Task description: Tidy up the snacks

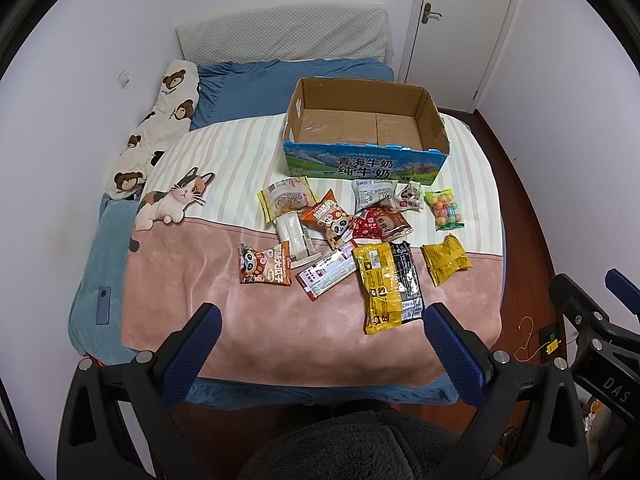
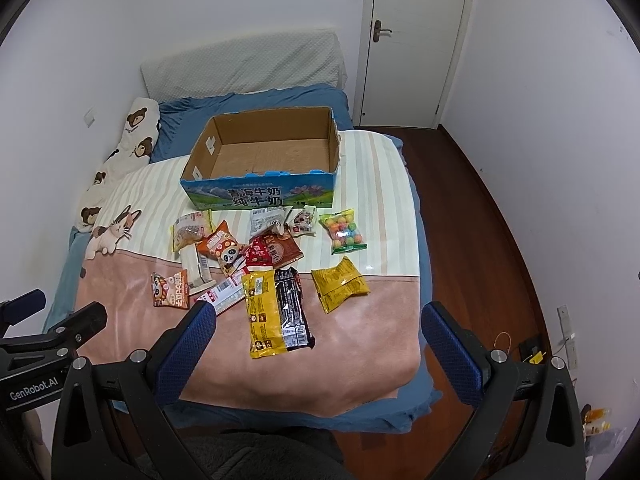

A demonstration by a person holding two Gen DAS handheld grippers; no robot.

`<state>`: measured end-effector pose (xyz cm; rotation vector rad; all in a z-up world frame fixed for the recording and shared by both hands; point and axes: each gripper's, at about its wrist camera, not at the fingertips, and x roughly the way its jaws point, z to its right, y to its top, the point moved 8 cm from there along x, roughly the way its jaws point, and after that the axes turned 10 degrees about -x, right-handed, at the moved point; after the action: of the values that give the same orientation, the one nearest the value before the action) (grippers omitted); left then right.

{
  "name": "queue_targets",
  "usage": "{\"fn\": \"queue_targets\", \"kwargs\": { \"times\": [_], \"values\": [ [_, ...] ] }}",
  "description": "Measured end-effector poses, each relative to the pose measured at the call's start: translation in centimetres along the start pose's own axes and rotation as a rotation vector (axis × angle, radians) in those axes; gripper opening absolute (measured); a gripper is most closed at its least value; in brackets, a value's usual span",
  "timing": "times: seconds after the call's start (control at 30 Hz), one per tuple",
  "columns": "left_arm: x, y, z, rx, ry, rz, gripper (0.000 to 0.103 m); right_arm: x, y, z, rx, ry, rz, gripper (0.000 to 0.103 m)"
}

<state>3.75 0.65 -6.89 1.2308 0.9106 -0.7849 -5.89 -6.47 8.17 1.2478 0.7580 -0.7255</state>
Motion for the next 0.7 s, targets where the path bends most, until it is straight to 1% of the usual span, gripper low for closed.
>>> {"fn": "queue_targets", "kwargs": {
  "times": [0.7],
  "values": [
    [-0.3, 1.1, 0.8, 0.009, -0.001, 0.012, 0.103, -0.5, 0.4, 0.0, 0.01, 0.003, 0.016, 0.103]
  ]
}}
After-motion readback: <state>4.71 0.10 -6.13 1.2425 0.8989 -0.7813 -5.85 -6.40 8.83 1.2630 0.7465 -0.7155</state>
